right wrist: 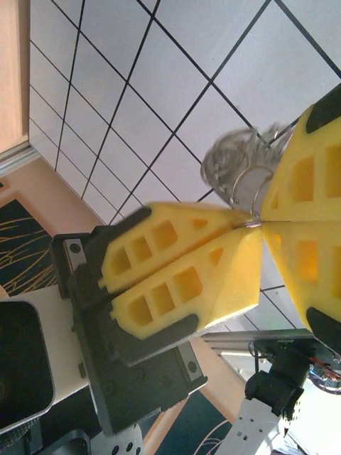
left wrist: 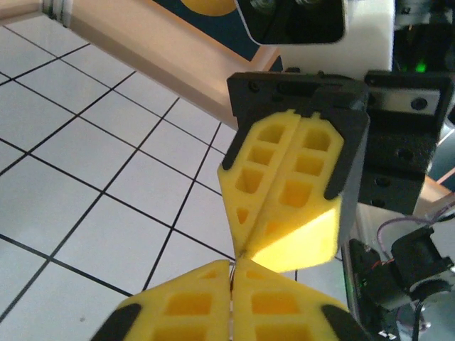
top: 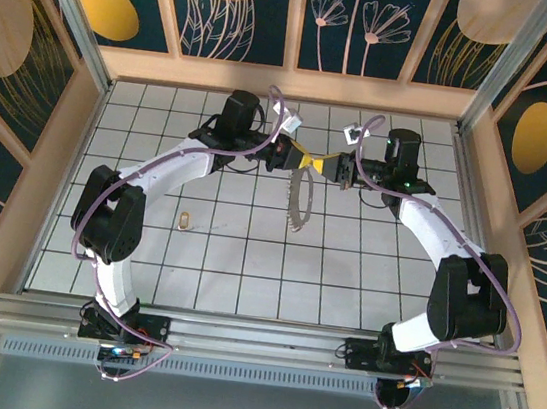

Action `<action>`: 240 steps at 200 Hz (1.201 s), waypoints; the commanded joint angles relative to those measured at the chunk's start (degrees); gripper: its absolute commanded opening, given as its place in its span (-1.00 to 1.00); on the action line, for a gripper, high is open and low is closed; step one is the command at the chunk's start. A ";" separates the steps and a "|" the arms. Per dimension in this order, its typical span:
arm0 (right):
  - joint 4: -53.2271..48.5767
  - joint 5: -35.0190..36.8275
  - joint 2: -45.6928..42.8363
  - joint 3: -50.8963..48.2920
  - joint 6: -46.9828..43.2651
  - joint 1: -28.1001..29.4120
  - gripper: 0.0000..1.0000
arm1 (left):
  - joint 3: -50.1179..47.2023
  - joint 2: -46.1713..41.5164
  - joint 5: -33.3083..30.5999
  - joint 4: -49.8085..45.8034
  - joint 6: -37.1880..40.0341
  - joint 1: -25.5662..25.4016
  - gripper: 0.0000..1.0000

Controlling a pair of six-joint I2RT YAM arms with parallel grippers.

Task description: Put the keys on the keyring

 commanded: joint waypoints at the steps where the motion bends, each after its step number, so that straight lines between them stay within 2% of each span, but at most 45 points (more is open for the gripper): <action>1: 2.31 -2.21 -0.10 2.97 -0.95 0.70 -1.00 | 1.33 0.54 1.33 -0.88 0.85 -0.50 -1.00; 48: 3.28 -1.08 -0.14 3.09 0.52 0.78 -1.00 | -0.19 -0.36 0.53 1.62 -0.07 -0.47 -1.00; 62: 3.54 -0.42 -0.58 2.88 1.27 0.47 -0.56 | -0.94 -1.07 -1.23 2.77 -0.55 -0.48 -1.00; 73: 3.85 0.23 -1.34 2.30 1.94 -0.24 -0.31 | -1.77 -1.83 -3.33 3.88 -0.94 -0.49 -1.00; 86: 5.35 1.25 -2.90 0.77 3.51 -1.25 -0.16 | -2.80 -2.90 -5.14 5.58 -1.35 -0.46 -1.00; 108: 9.32 3.94 -6.19 -3.13 7.95 -2.72 -0.03 | -4.34 -4.36 -7.92 8.05 -2.13 -0.50 -1.00; 153: 13.96 15.70 -11.02 -9.73 17.81 -2.73 0.04 | -7.98 -7.18 -14.65 13.46 -2.75 -0.48 -1.00; 181: 17.39 22.32 -12.59 -14.10 23.47 -2.75 0.05 | -12.86 -10.96 -20.10 20.14 -3.46 -0.50 -1.00; 191: 18.38 24.49 -13.28 -15.45 24.86 -2.55 0.12 | -14.99 -12.05 -20.85 23.03 -3.11 -0.49 -1.00; 221: 15.65 29.04 -14.64 -15.62 24.11 -1.10 0.27 | -17.98 -13.89 -22.68 26.24 -3.45 -0.46 -1.00; 240: 15.68 27.91 -15.07 -15.44 23.16 -0.77 0.27 | -18.47 -14.54 -23.35 26.76 -3.81 -0.50 -1.00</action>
